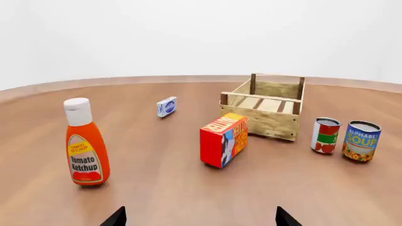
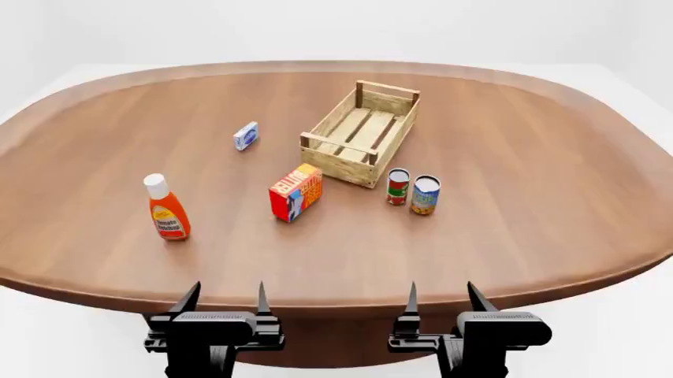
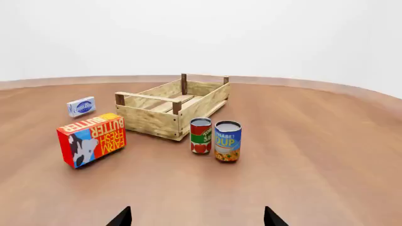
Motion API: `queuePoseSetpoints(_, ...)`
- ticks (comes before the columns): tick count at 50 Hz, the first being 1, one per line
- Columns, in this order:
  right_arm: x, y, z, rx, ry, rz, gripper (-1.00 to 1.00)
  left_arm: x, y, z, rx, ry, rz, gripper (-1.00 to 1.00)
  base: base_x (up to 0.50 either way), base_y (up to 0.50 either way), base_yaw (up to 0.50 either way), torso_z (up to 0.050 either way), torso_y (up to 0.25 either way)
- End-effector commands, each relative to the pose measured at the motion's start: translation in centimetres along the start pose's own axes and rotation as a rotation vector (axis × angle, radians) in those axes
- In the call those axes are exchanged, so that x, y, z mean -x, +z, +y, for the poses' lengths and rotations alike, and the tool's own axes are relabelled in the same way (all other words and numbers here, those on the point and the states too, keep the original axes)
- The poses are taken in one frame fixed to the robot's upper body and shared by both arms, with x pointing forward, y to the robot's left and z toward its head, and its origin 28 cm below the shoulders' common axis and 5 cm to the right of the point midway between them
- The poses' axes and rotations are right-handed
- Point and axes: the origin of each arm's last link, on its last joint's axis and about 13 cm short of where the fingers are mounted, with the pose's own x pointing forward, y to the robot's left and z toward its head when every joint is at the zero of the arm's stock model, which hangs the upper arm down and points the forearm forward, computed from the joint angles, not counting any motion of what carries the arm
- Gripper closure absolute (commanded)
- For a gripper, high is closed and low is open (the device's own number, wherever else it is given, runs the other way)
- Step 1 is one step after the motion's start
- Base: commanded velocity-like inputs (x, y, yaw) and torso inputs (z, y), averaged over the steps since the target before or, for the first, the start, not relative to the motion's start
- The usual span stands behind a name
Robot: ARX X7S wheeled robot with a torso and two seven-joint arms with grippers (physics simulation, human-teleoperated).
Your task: Pick up the ketchup, and put it in the wooden tray.
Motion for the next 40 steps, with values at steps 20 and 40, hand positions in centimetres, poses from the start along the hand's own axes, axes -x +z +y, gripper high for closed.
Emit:
queuePoseSetpoints(20, 0.3, 0.1, 0.1, -0.018, 0.016, 0.001, -1.00, 0.1, 1.4, 0.0, -0.023, -0.026, -0.035, -1.00, 0.00, -0.14, 0.00, 0.000, 0.000)
queuePoseSetpoints(40, 0.0, 0.3, 0.1, -0.028, 0.022, 0.000, -1.00, 0.1, 1.8, 0.1, -0.018, -0.014, -0.049, -1.00, 0.00, -0.50, 0.00, 0.000, 0.000)
